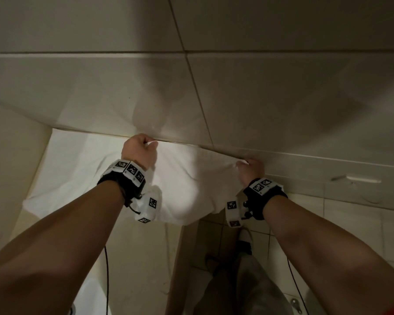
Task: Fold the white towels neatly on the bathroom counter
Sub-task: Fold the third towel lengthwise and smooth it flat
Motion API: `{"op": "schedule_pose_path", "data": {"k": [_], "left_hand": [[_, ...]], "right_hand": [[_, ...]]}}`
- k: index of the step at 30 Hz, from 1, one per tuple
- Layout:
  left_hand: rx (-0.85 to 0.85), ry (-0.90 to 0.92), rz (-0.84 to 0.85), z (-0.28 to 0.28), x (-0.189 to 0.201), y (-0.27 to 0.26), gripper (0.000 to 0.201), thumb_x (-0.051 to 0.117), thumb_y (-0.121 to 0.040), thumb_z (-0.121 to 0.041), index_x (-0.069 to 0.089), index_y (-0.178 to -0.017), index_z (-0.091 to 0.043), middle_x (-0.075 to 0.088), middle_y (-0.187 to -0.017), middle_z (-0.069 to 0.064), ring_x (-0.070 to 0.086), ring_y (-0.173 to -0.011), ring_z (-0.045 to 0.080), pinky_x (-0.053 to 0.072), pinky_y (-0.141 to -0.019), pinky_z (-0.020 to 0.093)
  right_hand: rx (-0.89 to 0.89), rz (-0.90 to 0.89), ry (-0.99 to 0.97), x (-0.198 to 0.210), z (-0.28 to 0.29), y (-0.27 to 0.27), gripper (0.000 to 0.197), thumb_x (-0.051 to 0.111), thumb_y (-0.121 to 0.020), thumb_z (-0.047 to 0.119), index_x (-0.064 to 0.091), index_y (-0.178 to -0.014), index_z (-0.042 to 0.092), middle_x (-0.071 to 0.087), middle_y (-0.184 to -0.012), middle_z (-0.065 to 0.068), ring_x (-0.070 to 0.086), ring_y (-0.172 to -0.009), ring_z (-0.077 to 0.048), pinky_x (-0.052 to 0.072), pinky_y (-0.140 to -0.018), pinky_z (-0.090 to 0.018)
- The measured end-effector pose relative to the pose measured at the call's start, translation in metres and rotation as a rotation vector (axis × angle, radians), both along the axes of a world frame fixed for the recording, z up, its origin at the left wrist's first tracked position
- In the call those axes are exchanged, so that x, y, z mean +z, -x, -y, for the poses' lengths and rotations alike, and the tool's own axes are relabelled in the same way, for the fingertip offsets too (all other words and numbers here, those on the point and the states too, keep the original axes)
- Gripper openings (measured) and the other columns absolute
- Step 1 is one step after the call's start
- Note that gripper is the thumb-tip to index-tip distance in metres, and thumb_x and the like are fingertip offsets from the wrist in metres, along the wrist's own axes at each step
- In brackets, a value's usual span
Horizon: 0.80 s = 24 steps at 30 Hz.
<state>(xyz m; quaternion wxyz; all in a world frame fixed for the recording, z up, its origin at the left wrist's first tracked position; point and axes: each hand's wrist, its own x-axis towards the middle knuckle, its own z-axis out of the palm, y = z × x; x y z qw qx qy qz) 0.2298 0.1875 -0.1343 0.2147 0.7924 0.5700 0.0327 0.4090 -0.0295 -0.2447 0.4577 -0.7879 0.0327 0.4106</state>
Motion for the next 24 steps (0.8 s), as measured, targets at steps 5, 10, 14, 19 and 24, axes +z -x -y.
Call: {"op": "schedule_pose_path", "data": {"k": [5, 10, 14, 19, 24], "left_hand": [[0.065, -0.003, 0.069, 0.000, 0.004, -0.007, 0.017, 0.061, -0.087, -0.027, 0.071, -0.095, -0.016, 0.070, -0.093, 0.005, 0.062, -0.093, 0.025, 0.040, -0.079, 0.022], [0.144, 0.041, 0.170, 0.005, 0.002, -0.007, 0.009, 0.062, -0.086, -0.025, 0.066, -0.083, -0.017, 0.067, -0.081, 0.002, 0.060, -0.080, 0.023, 0.043, -0.076, 0.024], [0.173, 0.021, 0.145, 0.006, 0.000, -0.012, 0.014, 0.060, -0.087, -0.027, 0.069, -0.087, -0.017, 0.068, -0.082, 0.002, 0.060, -0.079, 0.022, 0.046, -0.077, 0.025], [0.185, 0.022, 0.034, 0.007, -0.004, -0.015, 0.015, 0.059, -0.090, -0.030, 0.068, -0.092, -0.018, 0.061, -0.079, -0.002, 0.055, -0.079, 0.021, 0.039, -0.074, 0.023], [0.114, -0.066, -0.145, 0.005, -0.009, -0.011, 0.029, 0.063, -0.084, -0.041, 0.064, -0.100, -0.017, 0.060, -0.112, 0.010, 0.052, -0.110, 0.032, 0.045, -0.090, 0.041]], "right_hand": [[0.005, -0.069, 0.112, 0.001, -0.004, -0.004, 0.030, 0.055, -0.094, 0.018, 0.065, -0.117, 0.003, 0.066, -0.118, -0.016, 0.062, -0.107, -0.031, 0.043, -0.071, -0.023], [0.211, -0.099, 0.256, 0.010, -0.006, -0.011, 0.033, 0.046, -0.099, 0.023, 0.059, -0.126, 0.011, 0.060, -0.127, -0.012, 0.059, -0.115, -0.028, 0.044, -0.071, -0.019], [0.366, -0.041, 0.297, -0.061, -0.004, -0.021, 0.051, 0.050, -0.084, 0.066, 0.060, -0.121, 0.033, 0.060, -0.125, 0.002, 0.058, -0.111, -0.028, 0.044, -0.098, -0.040], [0.176, -0.254, 0.160, -0.019, -0.012, -0.010, 0.047, 0.049, -0.097, 0.033, 0.049, -0.137, 0.009, 0.051, -0.138, -0.010, 0.049, -0.128, -0.029, 0.042, -0.066, -0.024], [0.085, -0.252, 0.144, -0.027, -0.012, -0.002, 0.038, 0.052, -0.095, 0.033, 0.058, -0.123, 0.008, 0.060, -0.118, -0.015, 0.057, -0.113, -0.033, 0.048, -0.090, -0.033]]}}
